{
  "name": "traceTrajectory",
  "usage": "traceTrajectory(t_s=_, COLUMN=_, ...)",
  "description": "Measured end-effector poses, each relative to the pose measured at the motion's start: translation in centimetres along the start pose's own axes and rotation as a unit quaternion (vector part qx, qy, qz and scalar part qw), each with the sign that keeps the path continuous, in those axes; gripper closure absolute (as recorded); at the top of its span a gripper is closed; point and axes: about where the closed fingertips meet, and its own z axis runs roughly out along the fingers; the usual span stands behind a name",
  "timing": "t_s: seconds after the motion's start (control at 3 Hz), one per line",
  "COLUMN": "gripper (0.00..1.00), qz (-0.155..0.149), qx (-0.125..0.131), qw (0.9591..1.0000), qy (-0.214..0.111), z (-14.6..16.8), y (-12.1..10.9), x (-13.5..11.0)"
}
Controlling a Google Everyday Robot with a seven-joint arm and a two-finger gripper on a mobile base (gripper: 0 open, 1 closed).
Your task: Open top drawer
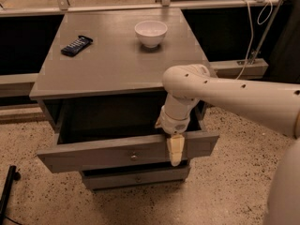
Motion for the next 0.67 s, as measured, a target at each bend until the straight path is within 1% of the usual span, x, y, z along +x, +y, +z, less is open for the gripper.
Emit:
traceTrajectory(t_s=0.33, gripper=0.26, qz=0.002, qx=-0.047, qw=0.9989, qy=0.0, z=0.6, y=1.5, x=-0.2)
traceTrajectory(t_s=0.67, gripper=0.26, qz=-0.006, qx=-0.067, qw=0.9977, qy=0.0, z=0.6, y=3.0, x=-1.1)
